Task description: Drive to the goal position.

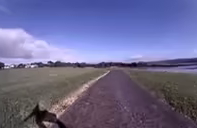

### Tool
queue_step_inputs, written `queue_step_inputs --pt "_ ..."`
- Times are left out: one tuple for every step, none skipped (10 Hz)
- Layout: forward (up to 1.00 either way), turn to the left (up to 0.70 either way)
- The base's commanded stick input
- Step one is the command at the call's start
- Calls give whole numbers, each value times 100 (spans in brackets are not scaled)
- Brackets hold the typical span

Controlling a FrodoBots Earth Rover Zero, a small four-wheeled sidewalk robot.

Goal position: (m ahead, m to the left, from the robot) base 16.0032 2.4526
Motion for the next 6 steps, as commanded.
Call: queue_step_inputs --pt "70 0" --pt "70 0" --pt "70 0" --pt "70 0" --pt "70 0" --pt "70 0"
